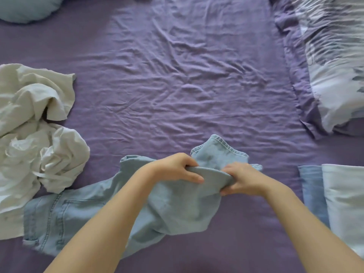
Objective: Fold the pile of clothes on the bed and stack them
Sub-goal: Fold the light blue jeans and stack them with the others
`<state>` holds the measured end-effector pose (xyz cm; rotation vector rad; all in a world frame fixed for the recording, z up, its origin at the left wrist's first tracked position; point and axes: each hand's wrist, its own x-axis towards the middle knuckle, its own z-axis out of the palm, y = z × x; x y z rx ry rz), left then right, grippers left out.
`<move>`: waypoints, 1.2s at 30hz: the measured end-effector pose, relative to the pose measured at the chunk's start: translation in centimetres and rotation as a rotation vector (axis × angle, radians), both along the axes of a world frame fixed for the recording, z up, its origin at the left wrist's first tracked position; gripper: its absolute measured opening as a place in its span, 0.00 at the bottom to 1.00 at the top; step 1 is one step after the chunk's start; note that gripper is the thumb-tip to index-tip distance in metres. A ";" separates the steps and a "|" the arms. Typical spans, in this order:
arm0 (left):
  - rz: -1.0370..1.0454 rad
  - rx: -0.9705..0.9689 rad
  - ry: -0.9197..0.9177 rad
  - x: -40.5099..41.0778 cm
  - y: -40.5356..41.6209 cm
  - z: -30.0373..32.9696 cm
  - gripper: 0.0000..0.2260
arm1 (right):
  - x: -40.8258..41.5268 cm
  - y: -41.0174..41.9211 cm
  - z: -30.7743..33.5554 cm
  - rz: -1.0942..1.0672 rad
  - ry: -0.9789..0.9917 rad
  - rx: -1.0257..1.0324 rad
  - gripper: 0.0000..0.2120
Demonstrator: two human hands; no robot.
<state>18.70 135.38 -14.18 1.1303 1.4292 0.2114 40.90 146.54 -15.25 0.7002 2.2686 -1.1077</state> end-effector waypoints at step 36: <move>-0.042 -0.039 0.598 17.6 2.5 -7.6 0.24 | 13.9 -0.5 -7.1 -0.802 -0.145 0.348 0.40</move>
